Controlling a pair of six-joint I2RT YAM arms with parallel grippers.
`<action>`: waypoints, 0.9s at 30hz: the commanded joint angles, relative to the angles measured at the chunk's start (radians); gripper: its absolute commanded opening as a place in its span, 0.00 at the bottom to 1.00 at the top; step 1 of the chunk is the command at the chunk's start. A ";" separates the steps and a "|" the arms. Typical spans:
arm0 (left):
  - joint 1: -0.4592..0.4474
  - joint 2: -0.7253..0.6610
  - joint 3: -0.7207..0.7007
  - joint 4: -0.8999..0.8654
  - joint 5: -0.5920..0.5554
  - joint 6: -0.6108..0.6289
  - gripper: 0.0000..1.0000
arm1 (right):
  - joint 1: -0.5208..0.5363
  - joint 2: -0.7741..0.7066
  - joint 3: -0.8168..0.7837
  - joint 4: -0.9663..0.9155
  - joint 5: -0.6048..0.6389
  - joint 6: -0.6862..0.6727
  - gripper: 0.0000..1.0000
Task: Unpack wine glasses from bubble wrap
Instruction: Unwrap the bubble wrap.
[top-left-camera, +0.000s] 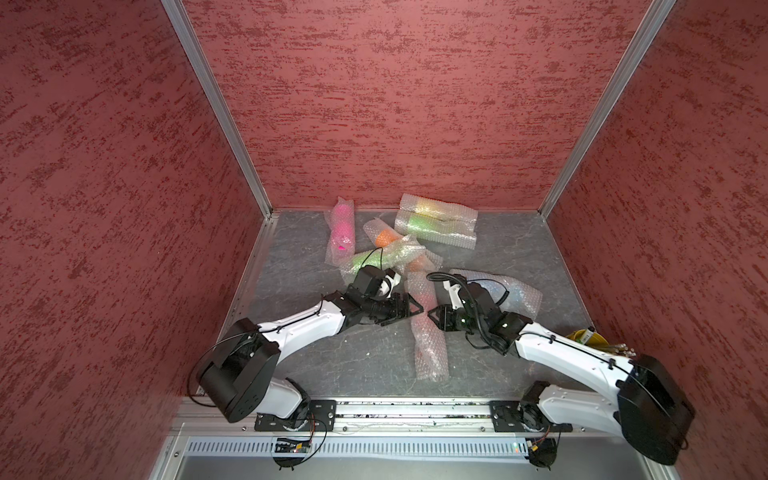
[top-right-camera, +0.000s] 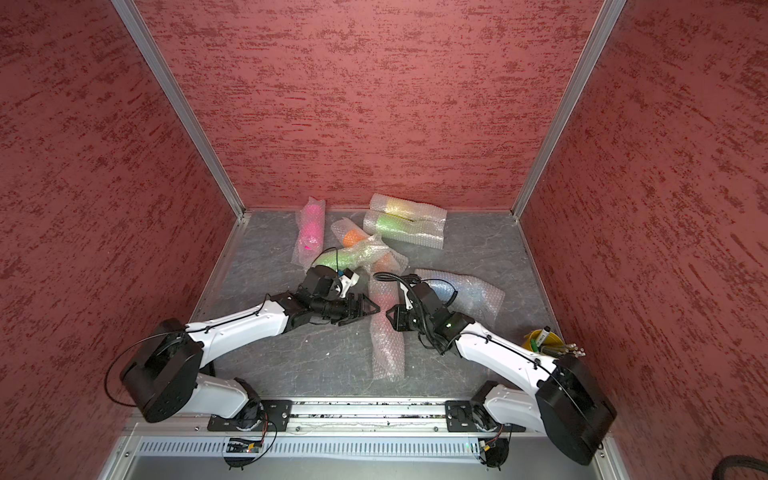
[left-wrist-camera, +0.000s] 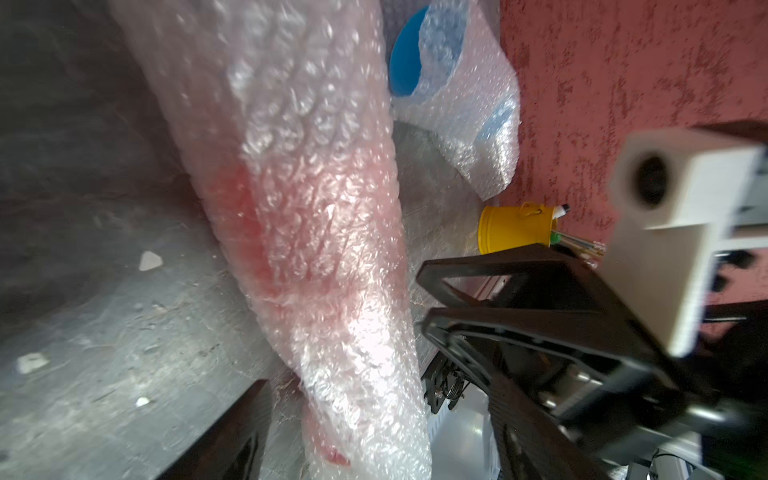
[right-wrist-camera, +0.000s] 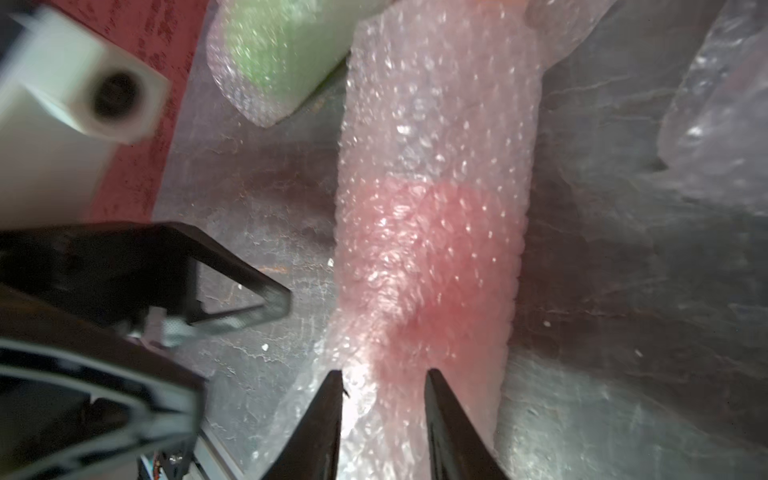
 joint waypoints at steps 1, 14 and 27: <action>0.034 -0.075 -0.018 -0.067 -0.026 0.028 0.83 | -0.012 0.032 -0.041 0.052 0.003 0.013 0.31; -0.029 0.083 -0.010 -0.133 -0.102 0.054 0.80 | -0.083 -0.016 -0.290 0.375 -0.120 0.141 0.21; -0.091 0.217 0.055 -0.047 -0.050 0.047 0.79 | -0.084 -0.125 -0.112 -0.017 0.039 -0.024 0.30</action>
